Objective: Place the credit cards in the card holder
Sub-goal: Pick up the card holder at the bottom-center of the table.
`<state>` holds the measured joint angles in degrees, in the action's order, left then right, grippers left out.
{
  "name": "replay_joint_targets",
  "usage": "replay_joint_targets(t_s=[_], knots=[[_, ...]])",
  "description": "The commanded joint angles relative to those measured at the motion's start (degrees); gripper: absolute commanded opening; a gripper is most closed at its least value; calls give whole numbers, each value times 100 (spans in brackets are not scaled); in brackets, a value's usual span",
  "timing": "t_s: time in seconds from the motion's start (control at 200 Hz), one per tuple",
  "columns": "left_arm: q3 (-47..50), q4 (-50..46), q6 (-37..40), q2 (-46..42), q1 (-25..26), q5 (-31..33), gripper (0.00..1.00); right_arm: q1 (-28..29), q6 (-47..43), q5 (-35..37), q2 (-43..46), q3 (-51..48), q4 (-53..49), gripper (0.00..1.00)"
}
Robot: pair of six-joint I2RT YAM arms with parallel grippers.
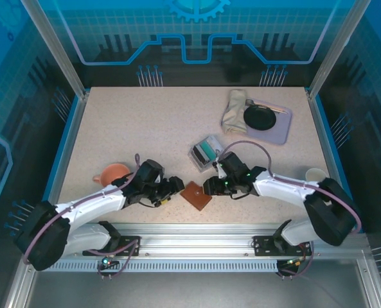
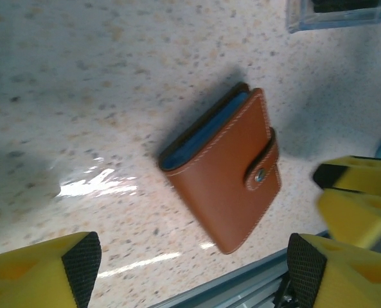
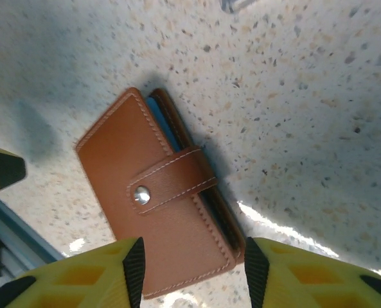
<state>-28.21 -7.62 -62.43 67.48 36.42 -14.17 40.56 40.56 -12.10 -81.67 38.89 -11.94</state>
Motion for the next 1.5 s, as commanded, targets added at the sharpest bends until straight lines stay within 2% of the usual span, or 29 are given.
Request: replay_joint_targets(t_s=[0.0, 0.12, 0.225, 0.355, 0.75, 1.215, 1.28, 1.391, 1.496], knots=[[79, 869, -493, 439, 90, -229, 79, -12, -154, -432, -428, 313, 144, 42], [-79, 1360, -694, 1098, 138, -366, 73, 0, -149, -620, -764, 353, 145, 34], [-207, 1465, -761, 1406, 219, -307, 69, 38, -92, -621, -780, 221, 122, 34], [-230, 1478, -739, 1554, 233, -242, 68, 74, -42, -705, -787, 60, 168, 33], [-284, 2511, -557, 1619, 260, -635, 57, 347, 526, -504, -860, -112, 339, 31], [-299, 2118, -198, 1225, 252, -412, 27, 347, 642, 145, -705, 162, -224, 32], [-301, 2094, -157, 1190, 260, -398, 20, 357, 631, 407, -510, 212, -394, 32], [-324, 2063, -120, 1170, 255, -376, 13, 531, 377, 1249, -39, 486, -922, 34], [-376, 2086, -89, 1234, 260, -399, 7, 572, 168, 1247, 106, 608, -807, 35]])
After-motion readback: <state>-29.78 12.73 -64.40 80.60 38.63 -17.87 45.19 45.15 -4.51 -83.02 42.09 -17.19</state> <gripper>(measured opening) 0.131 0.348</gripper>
